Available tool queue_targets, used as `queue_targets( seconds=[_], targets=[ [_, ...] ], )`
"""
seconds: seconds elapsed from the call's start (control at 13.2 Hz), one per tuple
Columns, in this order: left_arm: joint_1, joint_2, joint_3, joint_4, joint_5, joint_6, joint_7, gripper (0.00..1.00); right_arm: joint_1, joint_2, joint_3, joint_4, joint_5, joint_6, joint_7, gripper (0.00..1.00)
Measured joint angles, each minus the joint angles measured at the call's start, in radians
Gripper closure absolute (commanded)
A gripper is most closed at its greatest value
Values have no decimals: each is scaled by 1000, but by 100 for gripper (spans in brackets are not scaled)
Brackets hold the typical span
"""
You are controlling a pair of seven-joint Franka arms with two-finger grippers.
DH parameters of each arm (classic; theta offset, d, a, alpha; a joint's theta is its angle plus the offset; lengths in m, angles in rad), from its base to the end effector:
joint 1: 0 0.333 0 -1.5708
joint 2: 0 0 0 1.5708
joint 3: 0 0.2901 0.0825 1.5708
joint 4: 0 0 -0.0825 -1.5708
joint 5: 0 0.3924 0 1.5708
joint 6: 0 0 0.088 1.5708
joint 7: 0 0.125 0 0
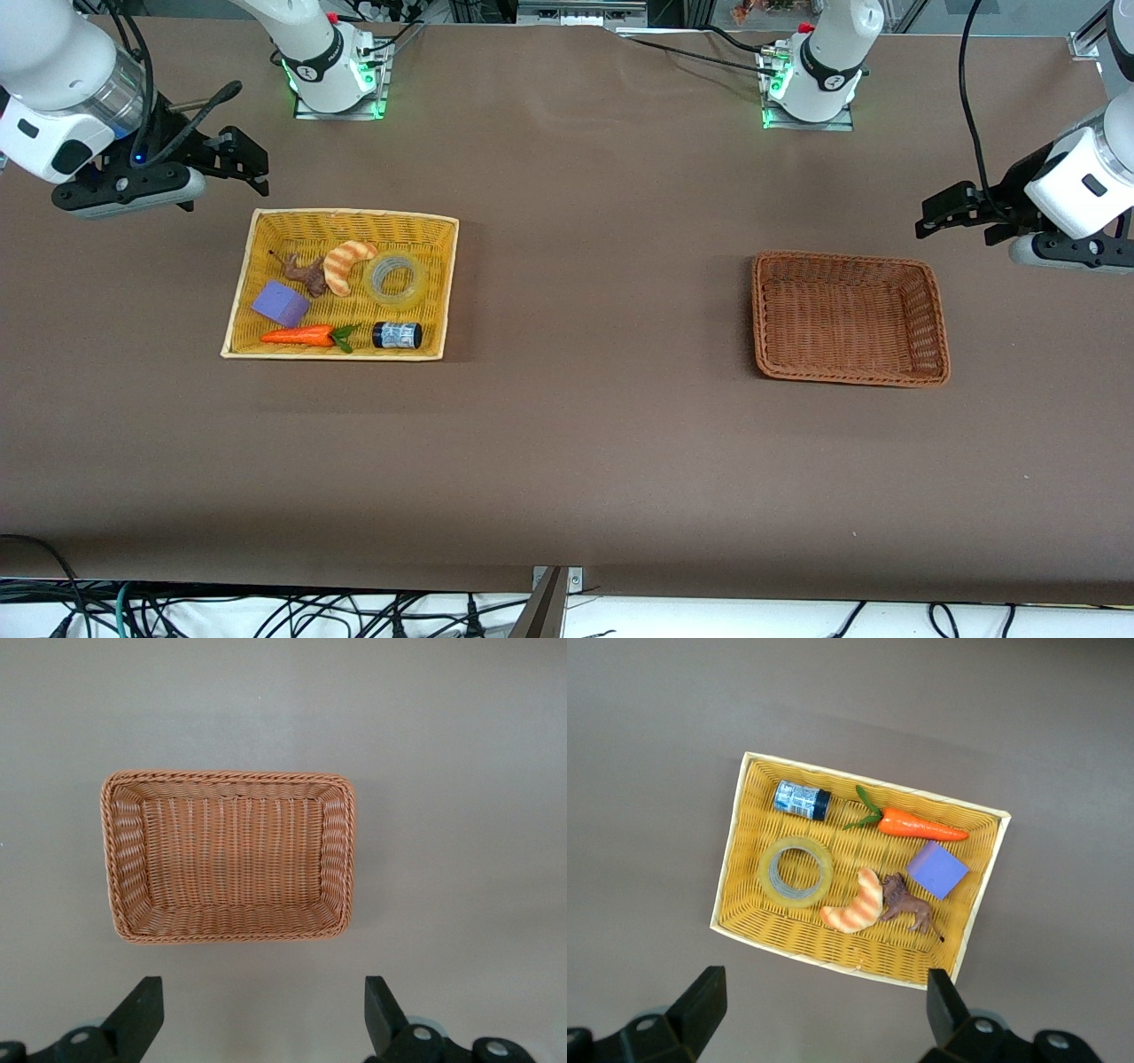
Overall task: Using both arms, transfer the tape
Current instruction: 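Move the right gripper above the yellow tray toward the tape roll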
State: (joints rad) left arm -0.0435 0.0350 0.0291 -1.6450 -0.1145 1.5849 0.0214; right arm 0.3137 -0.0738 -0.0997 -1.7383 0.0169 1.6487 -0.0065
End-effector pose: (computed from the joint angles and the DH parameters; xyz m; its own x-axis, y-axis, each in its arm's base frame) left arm 0.5672 -0.0225 0.5273 0.9951 -0.0339 -0.0926 -0.0232 -0.9931 0.1146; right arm 0.5328 0.1164 0.5473 0.9759 0.2178 -0.0160 0.2174 -0.9758 -0.0243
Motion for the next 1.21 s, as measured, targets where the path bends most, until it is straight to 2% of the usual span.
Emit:
queue_targets(
  seconds=[1.21],
  targets=[
    [0,0,0,0,0,0,0,0,0,0,0,-31,-30,-1,0,0]
  ],
)
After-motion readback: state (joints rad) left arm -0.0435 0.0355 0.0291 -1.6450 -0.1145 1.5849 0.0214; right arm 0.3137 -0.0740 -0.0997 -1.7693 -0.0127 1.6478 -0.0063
